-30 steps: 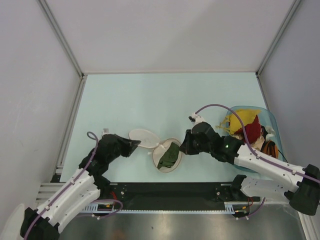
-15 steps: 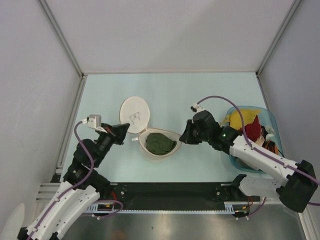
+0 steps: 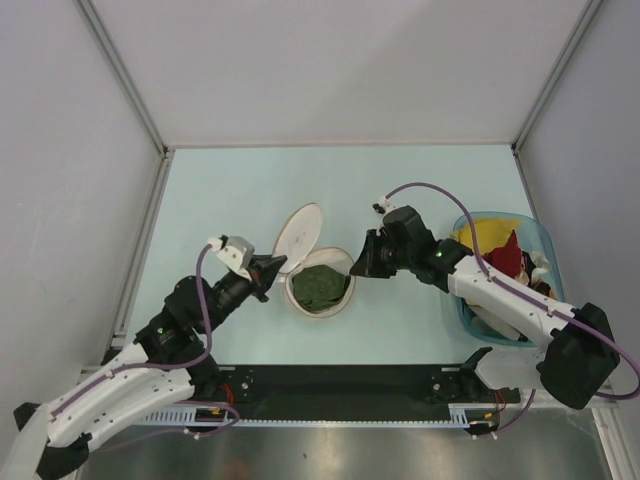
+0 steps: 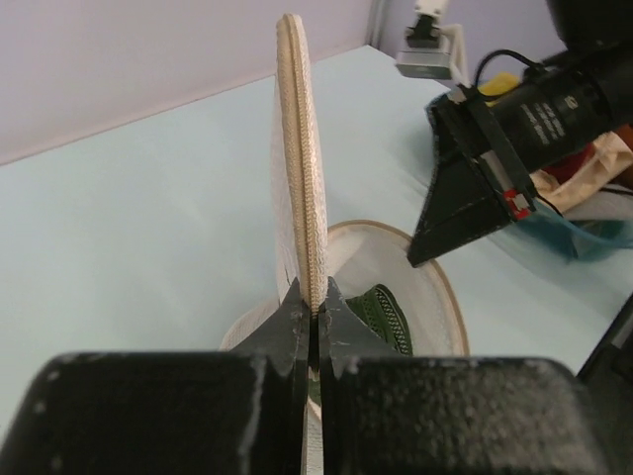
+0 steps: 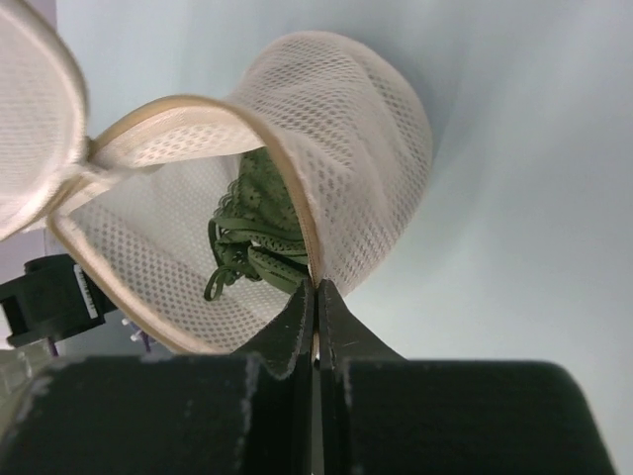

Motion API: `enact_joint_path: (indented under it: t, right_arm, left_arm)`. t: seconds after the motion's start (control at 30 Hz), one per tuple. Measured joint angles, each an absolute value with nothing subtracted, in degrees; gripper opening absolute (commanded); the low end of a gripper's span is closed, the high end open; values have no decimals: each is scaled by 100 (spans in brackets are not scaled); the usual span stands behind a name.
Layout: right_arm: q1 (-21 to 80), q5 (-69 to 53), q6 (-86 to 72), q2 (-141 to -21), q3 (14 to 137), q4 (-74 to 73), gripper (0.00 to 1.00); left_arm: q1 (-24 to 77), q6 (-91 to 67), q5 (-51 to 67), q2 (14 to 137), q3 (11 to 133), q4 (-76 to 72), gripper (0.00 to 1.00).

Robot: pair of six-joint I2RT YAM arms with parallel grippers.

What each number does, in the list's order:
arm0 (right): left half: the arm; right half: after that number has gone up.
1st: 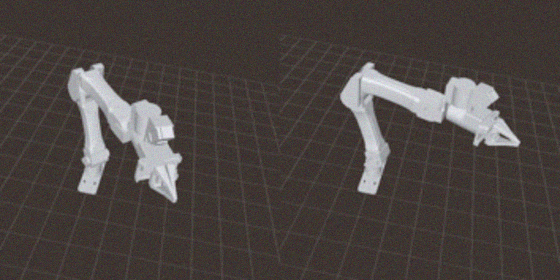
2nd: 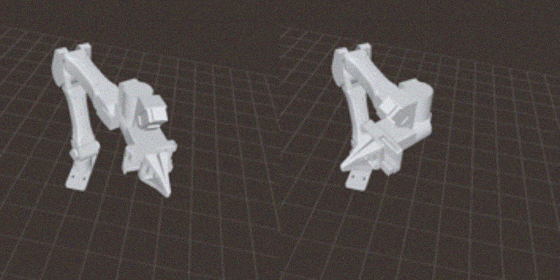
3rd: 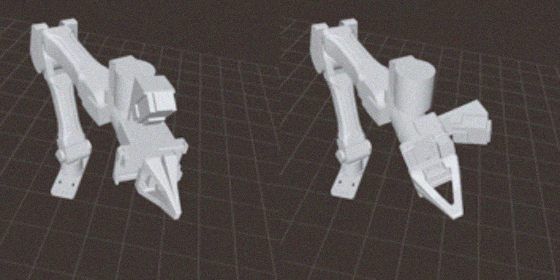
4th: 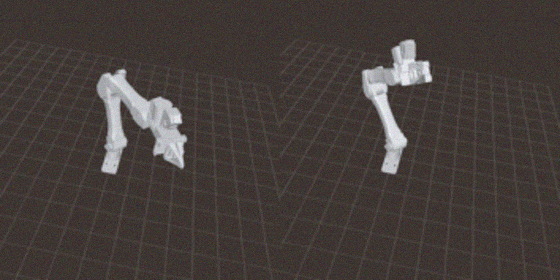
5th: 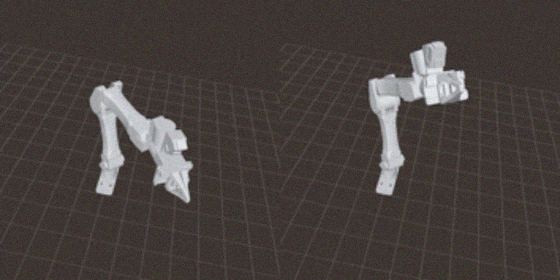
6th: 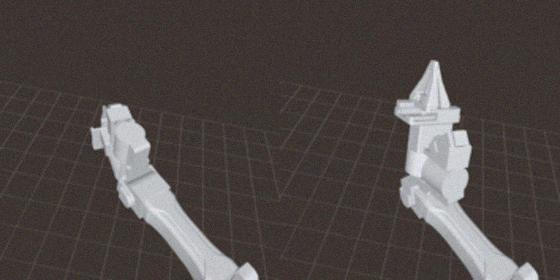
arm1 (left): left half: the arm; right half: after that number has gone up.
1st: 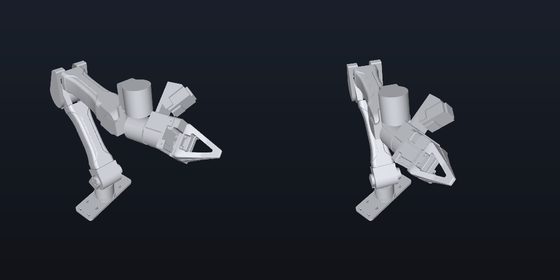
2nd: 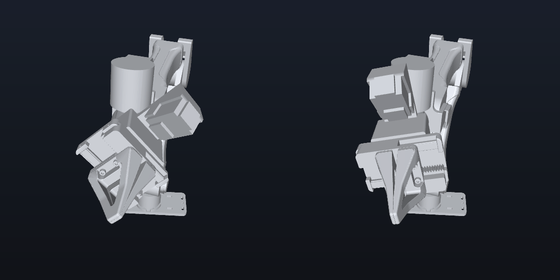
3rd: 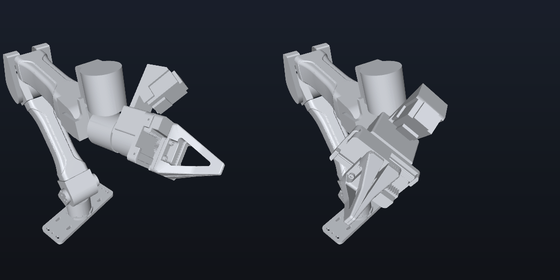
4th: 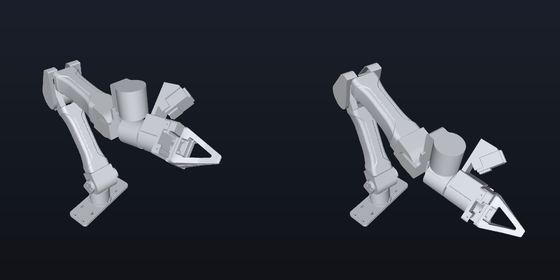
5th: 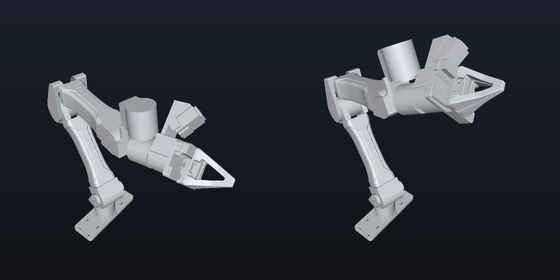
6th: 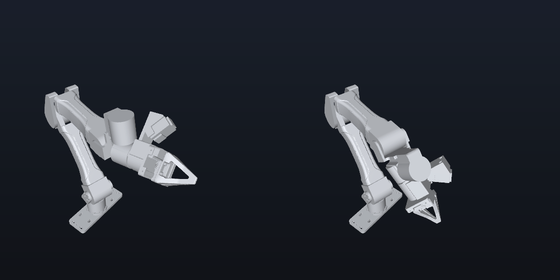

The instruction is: Place the bra in the laundry bag and zip it closed

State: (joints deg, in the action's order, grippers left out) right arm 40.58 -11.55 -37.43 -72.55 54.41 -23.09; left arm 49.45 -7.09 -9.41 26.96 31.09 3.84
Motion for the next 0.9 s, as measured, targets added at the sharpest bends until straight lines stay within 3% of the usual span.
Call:
enact_joint_path:
  t: [0.1,0.17,0.2,0.23,0.3,0.33,0.43,0.67,0.9]
  right_arm:
    - [4060,-1302,-3763,-7242,5419,-2202,1]
    - [4058,-1367,-3780,-7194,5384,-2180,14]
    - [4058,-1400,-3789,-7148,5358,-2187,22]
    - [4053,-1415,-3819,-7113,5345,-2196,40]
    - [4029,-1457,-3859,-7004,5334,-2239,57]
    - [4016,-1463,-3876,-6945,5334,-2261,76]
    - [3946,-1402,-3892,-6589,5334,-2445,99]
    - [3739,-1197,-4600,-5819,5568,-2512,100]
    - [4152,-670,-5863,-6200,6241,-2071,100]
  left_arm:
    - [5297,-187,-961,2875,3105,115,0]
    - [5437,163,-952,2921,3050,-95,0]
    - [5465,327,-954,2967,3033,-165,0]
    - [5476,473,-972,3009,3030,-231,0]
    - [5485,718,-1035,3138,3030,-408,0]
    - [5485,803,-1055,3203,3030,-475,0]
    - [5485,1105,-1094,3358,2985,-729,0]
    - [5487,1461,-1120,3284,2617,-1168,0]
    - [5489,1627,-1031,3387,2600,-1282,0]
